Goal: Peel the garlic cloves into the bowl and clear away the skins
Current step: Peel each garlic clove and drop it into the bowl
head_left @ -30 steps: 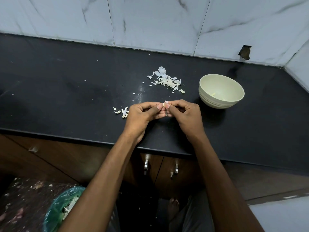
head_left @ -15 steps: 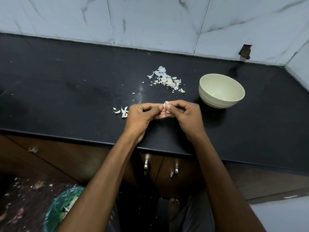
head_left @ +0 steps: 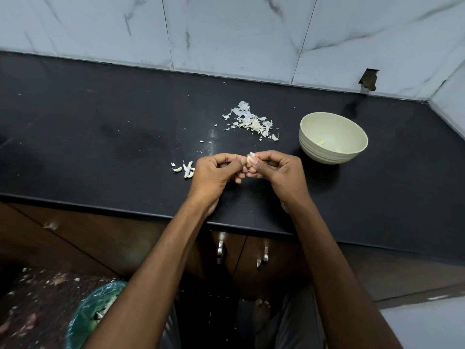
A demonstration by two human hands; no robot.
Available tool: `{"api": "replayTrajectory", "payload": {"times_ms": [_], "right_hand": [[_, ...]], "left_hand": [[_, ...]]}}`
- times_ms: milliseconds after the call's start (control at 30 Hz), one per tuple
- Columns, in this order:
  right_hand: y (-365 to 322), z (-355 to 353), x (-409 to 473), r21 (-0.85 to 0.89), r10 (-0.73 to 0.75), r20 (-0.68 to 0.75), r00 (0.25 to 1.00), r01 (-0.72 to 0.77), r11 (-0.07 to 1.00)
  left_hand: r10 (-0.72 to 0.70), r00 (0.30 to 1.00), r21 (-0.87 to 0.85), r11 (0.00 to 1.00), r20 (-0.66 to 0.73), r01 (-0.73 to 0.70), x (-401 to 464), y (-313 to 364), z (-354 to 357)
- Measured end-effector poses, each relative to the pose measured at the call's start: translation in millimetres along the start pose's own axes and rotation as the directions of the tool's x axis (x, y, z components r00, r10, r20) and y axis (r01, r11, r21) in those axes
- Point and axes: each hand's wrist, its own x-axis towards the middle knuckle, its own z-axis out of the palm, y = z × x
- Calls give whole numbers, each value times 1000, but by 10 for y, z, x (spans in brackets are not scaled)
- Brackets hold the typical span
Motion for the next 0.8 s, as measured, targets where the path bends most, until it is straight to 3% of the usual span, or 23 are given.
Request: {"api": "replayTrajectory", "payload": {"times_ms": [800], "right_hand": [[-25, -54, -12, 81, 50, -14, 999, -49, 995]], "left_hand": [[-5, 994, -103, 995, 110, 17, -63, 54, -45]]}}
